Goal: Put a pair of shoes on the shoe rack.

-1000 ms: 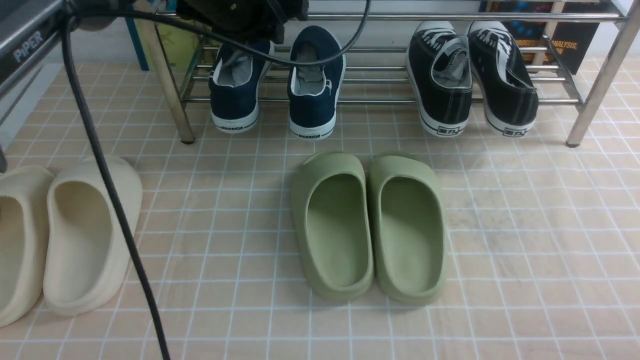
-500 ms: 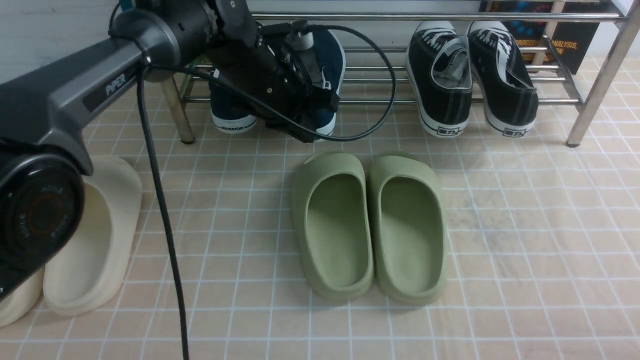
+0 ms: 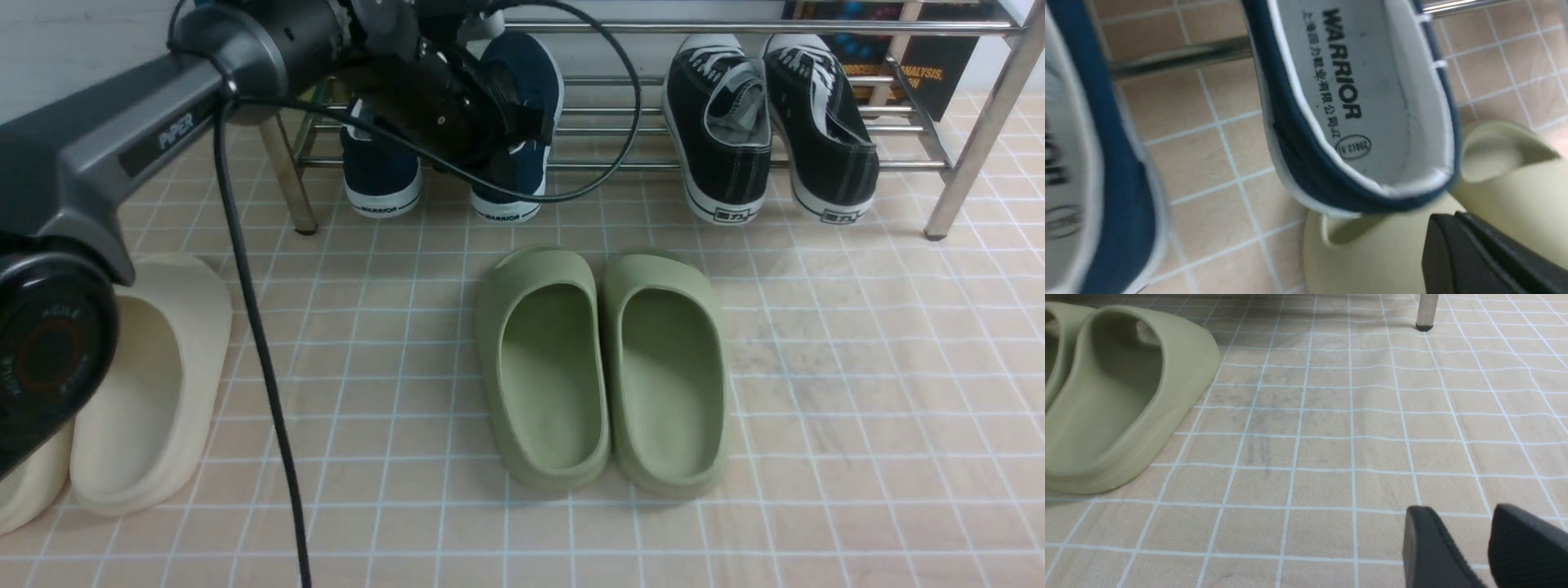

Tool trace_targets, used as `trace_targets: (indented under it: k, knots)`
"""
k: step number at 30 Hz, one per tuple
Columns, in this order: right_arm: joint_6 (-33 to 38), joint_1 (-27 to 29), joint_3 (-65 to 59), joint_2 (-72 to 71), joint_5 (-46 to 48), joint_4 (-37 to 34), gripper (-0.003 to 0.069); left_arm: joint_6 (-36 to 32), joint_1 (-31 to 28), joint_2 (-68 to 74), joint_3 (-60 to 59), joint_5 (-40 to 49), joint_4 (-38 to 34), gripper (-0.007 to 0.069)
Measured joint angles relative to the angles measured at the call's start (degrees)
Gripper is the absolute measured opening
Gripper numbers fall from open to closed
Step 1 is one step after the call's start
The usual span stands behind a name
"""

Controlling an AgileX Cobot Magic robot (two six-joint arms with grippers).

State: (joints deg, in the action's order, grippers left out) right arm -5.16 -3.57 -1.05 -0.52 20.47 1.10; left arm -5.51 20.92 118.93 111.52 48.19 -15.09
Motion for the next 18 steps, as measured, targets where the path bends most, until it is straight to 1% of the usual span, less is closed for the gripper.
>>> trace_targets:
  k: [4, 6, 8, 9, 11, 14, 16, 18]
  knots:
    - [0.0, 0.0, 0.0, 0.0, 0.0, 0.0, 0.0239, -0.3, 0.0, -6.2, 0.1, 3.8, 9.9, 0.0005]
    - [0.0, 0.0, 0.0, 0.0, 0.0, 0.0, 0.0239, 1.3, 0.0, -8.6, 0.1, 6.5, 15.8, 0.0005]
    - [0.0, 0.0, 0.0, 0.0, 0.0, 0.0, 0.0239, 3.6, 0.0, -11.3, -0.1, 11.3, 21.0, 0.0005]
    - [0.0, 0.0, 0.0, 0.0, 0.0, 0.0, 0.0239, 4.5, 0.0, -12.5, -0.5, 13.1, 22.8, 0.0007]
    - [0.0, 0.0, 0.0, 0.0, 0.0, 0.0, 0.0239, 5.5, 0.0, -15.3, -1.7, 15.8, 24.8, 0.0009]
    - [0.0, 0.0, 0.0, 0.0, 0.0, 0.0, 0.0239, 5.5, 0.0, -20.8, -4.0, 17.1, 25.9, 0.0012]
    - [0.0, 0.0, 0.0, 0.0, 0.0, 0.0, 0.0239, 5.9, 0.0, -25.7, -6.5, 16.3, 26.1, 0.0013]
    - [0.0, 0.0, 0.0, 0.0, 0.0, 0.0, 0.0239, 5.9, 0.0, -35.5, -11.9, 11.8, 26.2, 0.0013]
